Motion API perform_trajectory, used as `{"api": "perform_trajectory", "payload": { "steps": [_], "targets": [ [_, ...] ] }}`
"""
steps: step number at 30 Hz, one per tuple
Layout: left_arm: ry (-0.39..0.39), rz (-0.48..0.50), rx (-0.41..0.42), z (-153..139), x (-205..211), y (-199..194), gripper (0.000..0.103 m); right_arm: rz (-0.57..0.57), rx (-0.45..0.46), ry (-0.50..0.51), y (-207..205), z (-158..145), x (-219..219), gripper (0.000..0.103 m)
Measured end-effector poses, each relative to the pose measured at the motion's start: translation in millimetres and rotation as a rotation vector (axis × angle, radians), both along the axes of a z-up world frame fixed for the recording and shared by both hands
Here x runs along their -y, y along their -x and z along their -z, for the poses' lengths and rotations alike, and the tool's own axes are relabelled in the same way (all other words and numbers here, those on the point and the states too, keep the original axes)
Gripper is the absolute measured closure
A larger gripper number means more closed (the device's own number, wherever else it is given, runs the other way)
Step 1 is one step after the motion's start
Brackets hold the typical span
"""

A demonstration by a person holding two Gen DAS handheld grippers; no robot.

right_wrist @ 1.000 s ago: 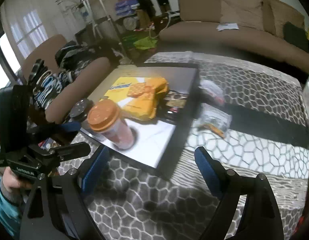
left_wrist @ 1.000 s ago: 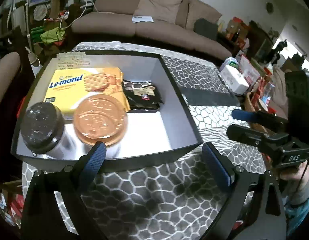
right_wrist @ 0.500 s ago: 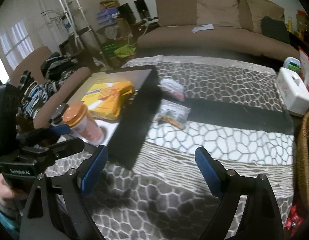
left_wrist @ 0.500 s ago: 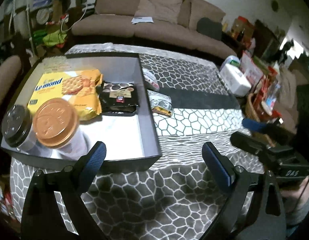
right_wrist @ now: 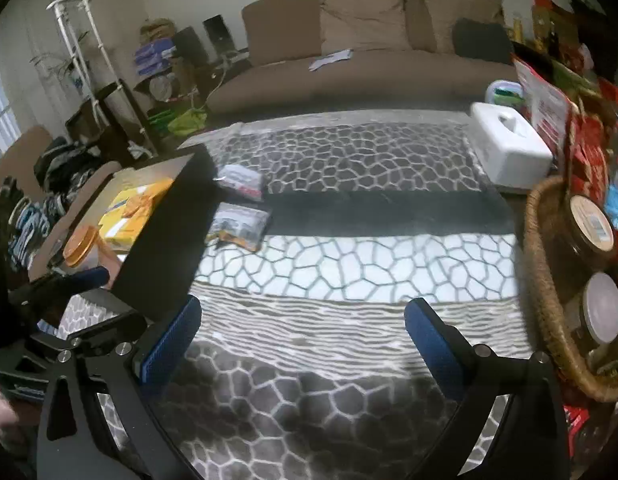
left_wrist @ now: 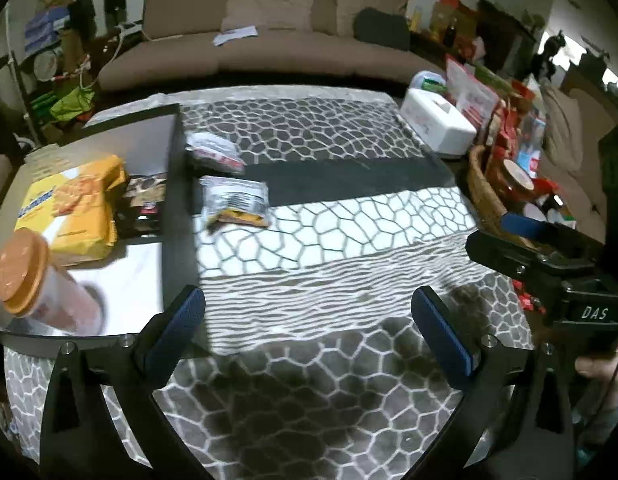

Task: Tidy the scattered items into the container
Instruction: 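Open both grippers and withdraw them from the box, then move both grippers toward the white snack packets on the table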

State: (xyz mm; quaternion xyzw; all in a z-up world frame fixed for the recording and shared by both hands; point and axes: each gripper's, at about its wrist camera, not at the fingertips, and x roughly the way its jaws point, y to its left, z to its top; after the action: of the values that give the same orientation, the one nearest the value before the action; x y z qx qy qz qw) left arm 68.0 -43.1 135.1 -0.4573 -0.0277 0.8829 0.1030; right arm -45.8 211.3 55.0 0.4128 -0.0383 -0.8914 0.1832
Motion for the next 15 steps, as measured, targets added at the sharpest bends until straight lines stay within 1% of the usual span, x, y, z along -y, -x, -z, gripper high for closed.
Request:
{"api": "perform_trajectory", "payload": {
  "steps": [6, 10, 13, 15],
  "targets": [
    [0.001, 0.007, 0.003, 6, -21, 10, 0.000, 0.023, 0.007, 0.002, 3, 8, -26, 0.000],
    [-0.025, -0.022, -0.006, 15, -27, 14, 0.000, 0.025, 0.026, 0.031, 12, 16, -38, 0.000],
    [-0.061, -0.078, -0.045, 24, -24, 15, 0.000, 0.038, 0.043, 0.053, 19, 26, -45, 0.000],
    [-0.067, -0.149, -0.092, 31, -21, 15, 0.000, 0.053, 0.055, 0.070, 23, 33, -50, 0.000]
  ]
}}
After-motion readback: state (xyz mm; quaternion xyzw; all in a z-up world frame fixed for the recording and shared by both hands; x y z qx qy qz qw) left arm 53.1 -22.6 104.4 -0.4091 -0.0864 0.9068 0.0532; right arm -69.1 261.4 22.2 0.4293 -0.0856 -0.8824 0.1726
